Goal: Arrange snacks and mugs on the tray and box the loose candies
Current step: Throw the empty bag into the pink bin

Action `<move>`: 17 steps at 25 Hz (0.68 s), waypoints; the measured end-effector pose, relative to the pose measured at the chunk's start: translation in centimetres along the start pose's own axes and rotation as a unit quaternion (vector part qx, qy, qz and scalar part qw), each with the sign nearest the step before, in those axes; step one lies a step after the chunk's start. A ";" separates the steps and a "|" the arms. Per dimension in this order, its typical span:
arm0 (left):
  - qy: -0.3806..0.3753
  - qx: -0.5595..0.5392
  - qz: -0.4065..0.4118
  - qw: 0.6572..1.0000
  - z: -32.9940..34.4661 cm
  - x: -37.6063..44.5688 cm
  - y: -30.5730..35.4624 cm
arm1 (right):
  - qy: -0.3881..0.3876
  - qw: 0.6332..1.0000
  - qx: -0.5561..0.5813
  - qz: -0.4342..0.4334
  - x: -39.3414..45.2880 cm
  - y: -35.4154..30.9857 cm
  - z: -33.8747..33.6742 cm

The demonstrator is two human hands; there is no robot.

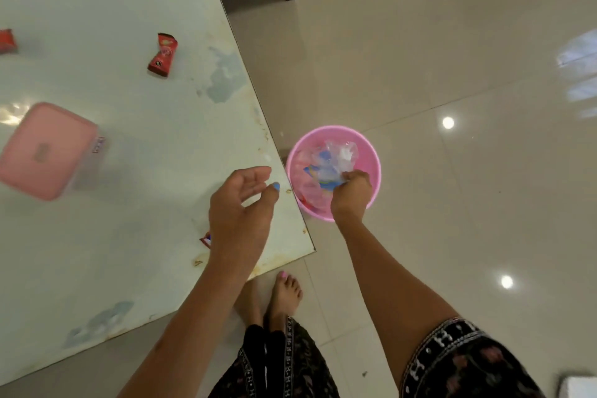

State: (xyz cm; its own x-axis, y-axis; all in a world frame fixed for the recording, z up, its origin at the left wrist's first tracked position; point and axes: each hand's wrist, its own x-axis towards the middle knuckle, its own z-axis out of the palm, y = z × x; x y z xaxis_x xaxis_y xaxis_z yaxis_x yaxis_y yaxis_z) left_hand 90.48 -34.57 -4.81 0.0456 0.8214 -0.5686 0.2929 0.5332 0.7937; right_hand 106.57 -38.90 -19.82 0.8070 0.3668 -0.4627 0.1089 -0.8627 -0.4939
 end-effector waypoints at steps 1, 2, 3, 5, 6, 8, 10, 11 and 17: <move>0.004 0.000 0.002 1.000 -0.2 0.2 -0.1 | -0.025 0.999 -0.025 0.002 0.5 0.5 0.5; 0.007 0.000 -0.001 1.000 -0.3 0.4 -0.2 | -0.046 0.997 -0.059 -0.004 1.0 0.9 1.0; 0.009 0.000 -0.004 1.000 -0.5 0.4 -0.4 | -0.068 0.994 -0.089 -0.017 1.5 1.2 1.4; 0.011 -0.001 -0.003 1.000 -0.9 0.4 -0.8 | -0.149 0.975 -0.156 -0.047 2.4 1.4 1.7; 0.012 0.003 -0.003 1.000 -1.2 0.3 -1.1 | -0.205 0.959 -0.189 -0.051 2.7 1.2 1.6; 0.021 0.012 -0.008 1.000 -2.1 0.0 -1.3 | -0.284 0.932 -0.222 -0.029 2.9 0.5 0.7; 0.031 0.016 -0.017 0.999 -3.1 -0.4 -1.1 | -0.298 0.923 -0.241 -0.021 2.8 -0.7 -0.7; 0.034 0.017 -0.020 0.999 -3.8 -0.9 -0.7 | -0.293 0.921 -0.253 -0.029 2.4 -1.5 -1.6; 0.069 -0.024 -0.014 0.997 -9.7 -5.2 2.3 | -0.263 0.922 -0.265 -0.105 -3.4 -7.5 -8.5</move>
State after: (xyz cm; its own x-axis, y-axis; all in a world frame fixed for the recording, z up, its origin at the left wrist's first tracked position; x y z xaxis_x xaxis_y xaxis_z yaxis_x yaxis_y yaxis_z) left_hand 81.63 -35.64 2.09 -0.0945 0.8240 -0.5586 0.2463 0.5630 0.7889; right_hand 107.98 -36.60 -8.26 0.3570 0.5432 -0.7600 0.6115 -0.7509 -0.2494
